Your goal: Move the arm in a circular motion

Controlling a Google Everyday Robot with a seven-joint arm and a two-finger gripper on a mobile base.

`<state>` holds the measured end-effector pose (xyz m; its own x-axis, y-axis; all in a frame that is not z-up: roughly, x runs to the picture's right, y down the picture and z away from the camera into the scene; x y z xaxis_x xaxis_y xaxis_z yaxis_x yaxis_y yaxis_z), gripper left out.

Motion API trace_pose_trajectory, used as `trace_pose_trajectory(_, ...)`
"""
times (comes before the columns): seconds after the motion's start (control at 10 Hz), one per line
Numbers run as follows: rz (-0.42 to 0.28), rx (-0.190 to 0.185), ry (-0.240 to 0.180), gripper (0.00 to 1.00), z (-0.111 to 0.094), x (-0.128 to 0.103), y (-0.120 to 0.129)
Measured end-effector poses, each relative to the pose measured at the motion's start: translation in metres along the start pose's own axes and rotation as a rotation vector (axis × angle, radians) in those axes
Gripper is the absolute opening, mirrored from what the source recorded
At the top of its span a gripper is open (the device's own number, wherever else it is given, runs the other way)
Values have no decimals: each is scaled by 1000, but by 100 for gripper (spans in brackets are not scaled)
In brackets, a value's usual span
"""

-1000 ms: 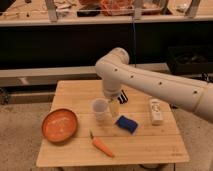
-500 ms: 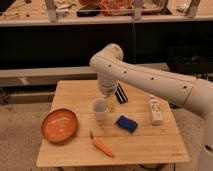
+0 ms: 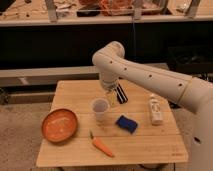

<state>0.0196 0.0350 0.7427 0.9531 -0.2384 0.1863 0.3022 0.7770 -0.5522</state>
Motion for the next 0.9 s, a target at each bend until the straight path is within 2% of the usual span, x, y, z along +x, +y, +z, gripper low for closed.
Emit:
trace_pose_trajectory(0.2, 2, 2, -3, 80, 4, 4, -7)
trace_pose_trajectory(0.4, 11, 6, -8, 80, 8, 18, -16)
trace_pose_trajectory(0.6, 38, 4, -18, 80, 13, 40, -25)
trace_pose_trajectory(0.9, 63, 3, -30, 80, 15, 43, -25)
